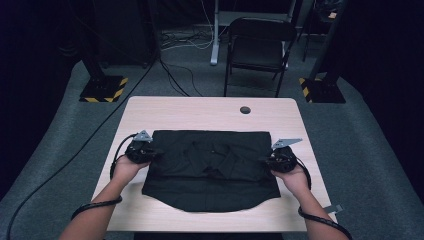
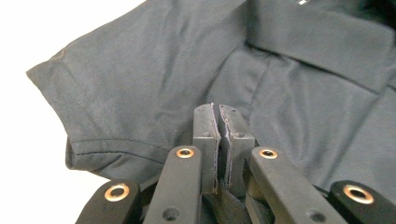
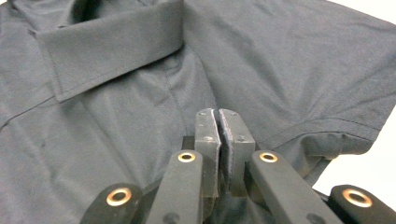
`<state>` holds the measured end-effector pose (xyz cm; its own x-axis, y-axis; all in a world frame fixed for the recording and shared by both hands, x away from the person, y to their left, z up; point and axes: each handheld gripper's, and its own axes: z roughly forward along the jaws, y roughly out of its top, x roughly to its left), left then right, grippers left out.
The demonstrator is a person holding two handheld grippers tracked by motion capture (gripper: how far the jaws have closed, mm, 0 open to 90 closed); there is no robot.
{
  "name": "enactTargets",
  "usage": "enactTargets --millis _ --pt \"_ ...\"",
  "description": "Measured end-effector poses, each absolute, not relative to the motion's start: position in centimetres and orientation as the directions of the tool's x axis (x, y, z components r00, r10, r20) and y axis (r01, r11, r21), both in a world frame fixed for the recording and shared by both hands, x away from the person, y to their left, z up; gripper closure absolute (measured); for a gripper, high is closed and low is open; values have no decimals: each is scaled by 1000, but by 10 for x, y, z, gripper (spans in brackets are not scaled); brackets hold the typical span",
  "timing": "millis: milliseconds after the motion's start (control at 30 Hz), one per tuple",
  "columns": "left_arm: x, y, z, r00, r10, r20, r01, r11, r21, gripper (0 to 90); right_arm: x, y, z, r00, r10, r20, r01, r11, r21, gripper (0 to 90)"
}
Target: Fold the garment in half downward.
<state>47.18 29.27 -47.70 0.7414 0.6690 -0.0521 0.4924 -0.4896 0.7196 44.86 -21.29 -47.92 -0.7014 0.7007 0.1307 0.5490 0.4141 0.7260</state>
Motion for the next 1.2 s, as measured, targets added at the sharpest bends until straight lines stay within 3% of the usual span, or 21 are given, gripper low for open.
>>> enactTargets --millis 467,1200 --pt "443 299 -465 778 628 -33 448 -516 730 859 419 -218 -461 -743 662 98 494 444 748 870" --pt "411 308 -486 799 599 -56 460 -548 698 858 383 -220 -480 -764 636 109 504 483 716 871"
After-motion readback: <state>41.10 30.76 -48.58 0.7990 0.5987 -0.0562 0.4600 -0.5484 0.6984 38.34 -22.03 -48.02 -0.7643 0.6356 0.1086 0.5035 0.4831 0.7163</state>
